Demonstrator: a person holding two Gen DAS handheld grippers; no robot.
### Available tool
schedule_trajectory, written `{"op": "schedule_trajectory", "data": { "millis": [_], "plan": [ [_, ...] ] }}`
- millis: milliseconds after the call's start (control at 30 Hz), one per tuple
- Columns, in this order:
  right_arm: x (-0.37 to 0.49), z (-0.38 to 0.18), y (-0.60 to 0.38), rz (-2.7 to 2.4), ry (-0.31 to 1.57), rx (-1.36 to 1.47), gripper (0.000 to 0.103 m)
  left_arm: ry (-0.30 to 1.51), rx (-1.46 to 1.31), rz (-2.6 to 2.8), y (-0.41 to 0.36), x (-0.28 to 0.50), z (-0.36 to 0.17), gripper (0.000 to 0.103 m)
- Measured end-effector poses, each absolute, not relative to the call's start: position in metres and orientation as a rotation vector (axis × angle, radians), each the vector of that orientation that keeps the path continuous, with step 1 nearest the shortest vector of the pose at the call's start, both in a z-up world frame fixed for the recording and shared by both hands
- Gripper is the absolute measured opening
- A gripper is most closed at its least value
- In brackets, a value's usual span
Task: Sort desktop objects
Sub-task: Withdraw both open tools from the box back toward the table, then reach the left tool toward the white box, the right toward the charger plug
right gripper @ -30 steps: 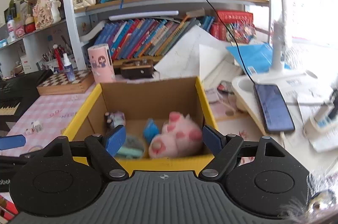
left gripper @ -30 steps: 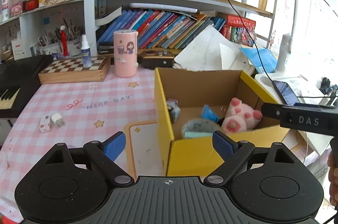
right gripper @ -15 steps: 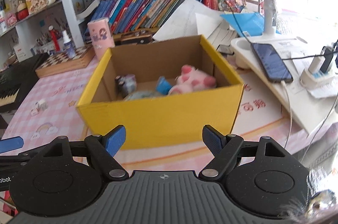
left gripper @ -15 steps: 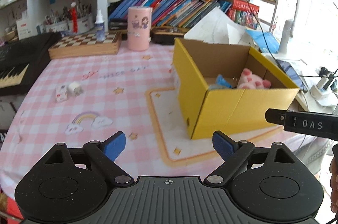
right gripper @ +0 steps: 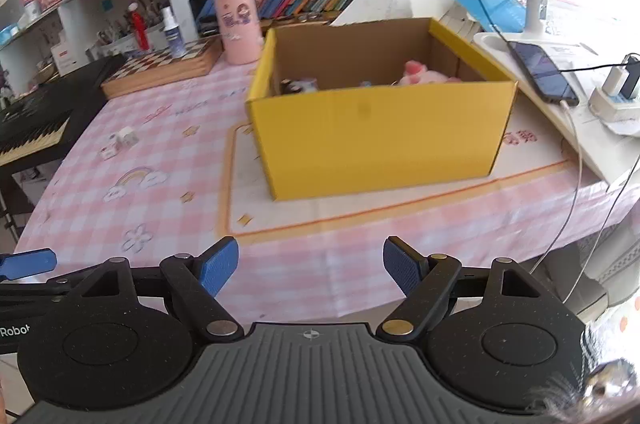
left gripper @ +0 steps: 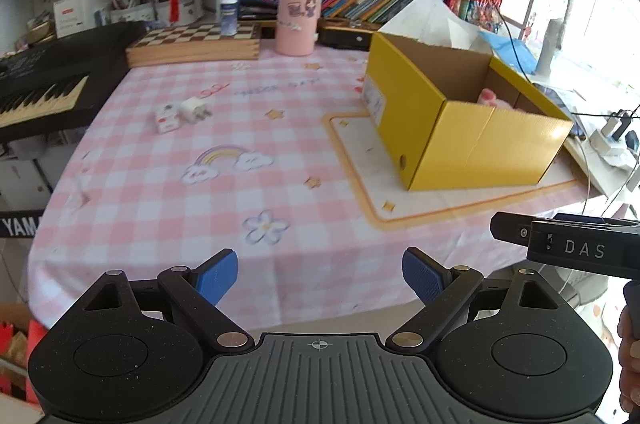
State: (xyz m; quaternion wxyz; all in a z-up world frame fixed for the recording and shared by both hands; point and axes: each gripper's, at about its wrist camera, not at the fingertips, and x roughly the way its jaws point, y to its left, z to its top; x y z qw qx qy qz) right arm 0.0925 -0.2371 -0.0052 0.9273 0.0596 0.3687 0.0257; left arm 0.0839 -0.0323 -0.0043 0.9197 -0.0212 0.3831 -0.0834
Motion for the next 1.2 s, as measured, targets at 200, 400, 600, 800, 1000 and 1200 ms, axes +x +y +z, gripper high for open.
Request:
{"op": "schedule_trajectory", "data": {
  "millis": [200, 400, 600, 800, 1000, 1200],
  "plan": [
    [0.077, -0.009, -0.207, 0.102, 0.768, 0.111, 0.078, 0.8, -0.047, -0.144, -0.007, 0.065, -0.007, 0.092],
    [0.067, -0.007, -0.179, 0.152, 0.765, 0.086, 0.078, 0.797, -0.06, -0.11, 0.017, 0.049, -0.007, 0.092],
    [0.062, -0.004, -0.156, 0.203, 0.76, 0.054, 0.077, 0.783, -0.074, -0.085, 0.035, 0.038, -0.005, 0.092],
    [0.061, 0.001, -0.134, 0.26, 0.748, 0.024, 0.072, 0.755, -0.069, -0.051, 0.051, 0.029, 0.0, 0.092],
    [0.065, 0.011, -0.114, 0.313, 0.712, -0.006, 0.064, 0.721, -0.074, -0.026, 0.064, 0.028, 0.007, 0.092],
    [0.073, 0.013, -0.104, 0.333, 0.698, -0.017, 0.059, 0.702, -0.094, -0.016, 0.072, 0.032, 0.009, 0.092]
  ]
}}
